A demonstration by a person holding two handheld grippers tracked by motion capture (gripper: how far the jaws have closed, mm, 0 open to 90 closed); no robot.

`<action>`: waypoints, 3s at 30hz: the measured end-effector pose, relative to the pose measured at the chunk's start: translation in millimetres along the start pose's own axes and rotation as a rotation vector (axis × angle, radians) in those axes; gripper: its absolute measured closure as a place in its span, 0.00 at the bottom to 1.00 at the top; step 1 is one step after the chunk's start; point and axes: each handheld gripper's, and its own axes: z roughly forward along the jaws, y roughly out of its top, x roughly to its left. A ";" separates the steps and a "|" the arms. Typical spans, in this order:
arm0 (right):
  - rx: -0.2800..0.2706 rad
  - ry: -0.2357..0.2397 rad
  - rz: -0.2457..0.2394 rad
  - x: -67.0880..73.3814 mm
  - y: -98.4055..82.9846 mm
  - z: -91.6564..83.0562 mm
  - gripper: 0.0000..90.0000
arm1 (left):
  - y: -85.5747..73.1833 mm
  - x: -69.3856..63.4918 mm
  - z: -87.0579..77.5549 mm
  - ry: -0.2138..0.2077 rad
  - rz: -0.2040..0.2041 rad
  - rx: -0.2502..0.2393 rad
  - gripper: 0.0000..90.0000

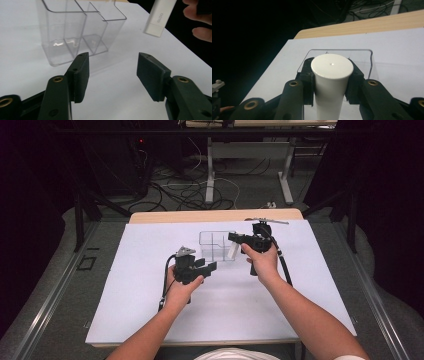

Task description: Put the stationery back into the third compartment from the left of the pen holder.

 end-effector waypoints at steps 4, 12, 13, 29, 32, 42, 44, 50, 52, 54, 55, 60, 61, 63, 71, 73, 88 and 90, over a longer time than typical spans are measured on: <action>-0.013 -0.027 -0.032 1.4 8.6 3.4 0.73 | 3.8 10.8 -7.7 0.060 0.019 -0.031 0.43; -0.070 -0.107 -0.099 -1.9 23.6 14.2 0.73 | 11.2 30.8 -26.4 0.152 0.061 -0.084 0.36; -0.075 -0.116 -0.105 -2.7 24.8 15.9 0.73 | 11.6 33.0 -28.4 0.162 0.064 -0.089 0.35; -0.097 -0.212 -0.163 -10.1 22.6 41.3 0.73 | 11.4 74.0 -39.8 0.240 0.018 -0.086 0.22; -0.089 -0.211 -0.165 -10.0 22.1 43.2 0.73 | 10.4 79.9 -40.2 0.247 -0.003 -0.090 0.17; -0.084 -0.220 -0.188 -7.9 17.1 54.0 0.73 | 6.0 90.8 -40.1 0.285 0.026 -0.055 0.00; -0.081 -0.225 -0.201 -8.0 15.9 56.1 0.73 | 5.1 91.3 -39.3 0.286 0.029 -0.048 0.00; -0.064 -0.230 -0.219 -7.9 12.5 60.5 0.73 | 2.6 92.7 -36.6 0.289 0.040 -0.032 0.00; -0.060 -0.233 -0.227 -6.9 11.4 62.1 0.73 | 1.2 93.4 -35.2 0.296 0.042 -0.025 0.00; -0.061 -0.235 -0.236 -6.1 10.2 63.8 0.73 | 0.3 94.1 -34.1 0.295 0.041 -0.018 0.00; -0.053 -0.231 -0.244 -6.1 10.0 64.0 0.73 | 0.2 94.2 -33.8 0.295 0.042 -0.014 0.00; -0.044 -0.239 -0.263 -5.5 7.9 66.7 0.73 | -0.1 93.4 -32.7 0.295 0.041 -0.014 0.00; -0.053 -0.244 -0.259 -5.3 7.2 68.2 0.73 | -0.2 93.3 -32.4 0.296 0.041 -0.014 0.00; -0.040 -0.242 -0.259 -5.1 6.8 68.3 0.73 | -0.4 93.3 -32.2 0.297 0.043 -0.010 0.00; -0.038 -0.239 -0.269 -3.0 6.4 66.7 0.65 | -0.5 93.9 -32.2 0.299 0.041 -0.009 0.00; -0.058 -0.236 -0.266 -1.9 7.6 65.1 0.61 | -0.4 94.1 -32.3 0.299 0.039 -0.008 0.00; -0.023 -0.201 -0.277 -1.1 15.0 38.1 0.29 | -0.5 97.8 -34.4 0.307 0.020 -0.015 0.00; -0.008 -0.202 -0.287 -2.3 15.3 33.5 0.25 | -0.5 98.2 -34.5 0.306 0.018 -0.014 0.00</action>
